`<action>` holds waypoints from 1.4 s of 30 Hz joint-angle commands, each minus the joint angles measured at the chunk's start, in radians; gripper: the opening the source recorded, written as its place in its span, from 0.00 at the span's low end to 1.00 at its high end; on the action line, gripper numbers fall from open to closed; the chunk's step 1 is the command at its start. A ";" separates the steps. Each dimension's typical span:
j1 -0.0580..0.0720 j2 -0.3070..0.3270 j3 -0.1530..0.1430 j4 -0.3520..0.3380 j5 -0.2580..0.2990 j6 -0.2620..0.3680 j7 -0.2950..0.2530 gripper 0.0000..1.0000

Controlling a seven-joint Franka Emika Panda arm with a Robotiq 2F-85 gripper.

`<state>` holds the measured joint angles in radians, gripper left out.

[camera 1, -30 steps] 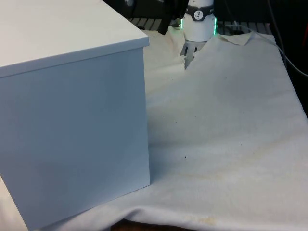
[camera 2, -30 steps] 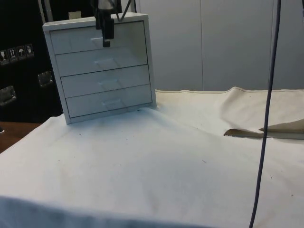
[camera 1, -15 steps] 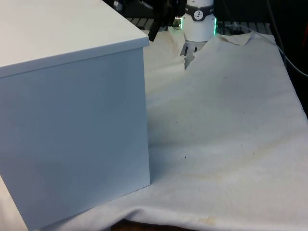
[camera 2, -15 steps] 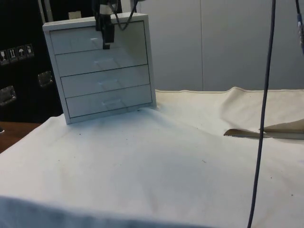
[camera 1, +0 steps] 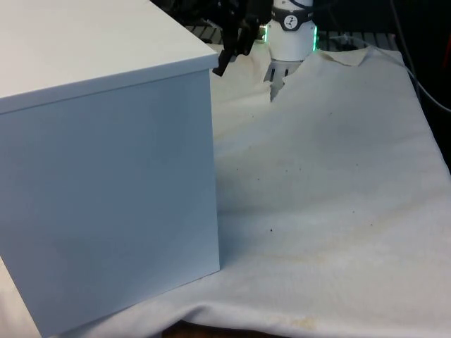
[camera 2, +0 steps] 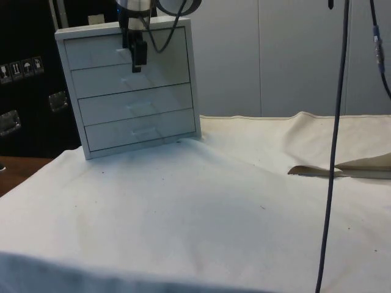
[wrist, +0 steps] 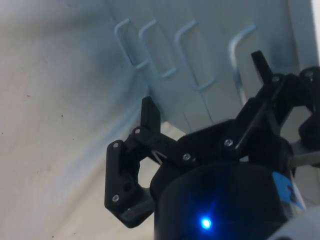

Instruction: Open the drawer, then close it.

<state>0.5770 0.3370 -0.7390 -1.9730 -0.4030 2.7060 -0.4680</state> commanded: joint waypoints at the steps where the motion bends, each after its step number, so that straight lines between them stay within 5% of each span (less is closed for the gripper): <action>1: 0.001 0.000 -0.011 -0.001 -0.016 0.015 0.000 1.00; 14: 0.001 0.002 -0.014 -0.002 -0.011 0.008 -0.020 1.00; 31: 0.022 0.034 -0.036 -0.002 -0.196 0.061 0.161 1.00; 33: 0.010 0.027 -0.016 -0.006 -0.192 0.045 0.159 1.00; 34: 0.022 0.031 -0.037 -0.003 -0.223 0.062 0.184 1.00; 38: 0.019 0.023 -0.032 -0.008 -0.276 0.058 0.230 1.00; 42: 0.010 0.020 -0.017 -0.010 -0.277 0.046 0.234 0.83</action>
<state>0.5870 0.3570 -0.7560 -1.9830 -0.6800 2.7520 -0.2340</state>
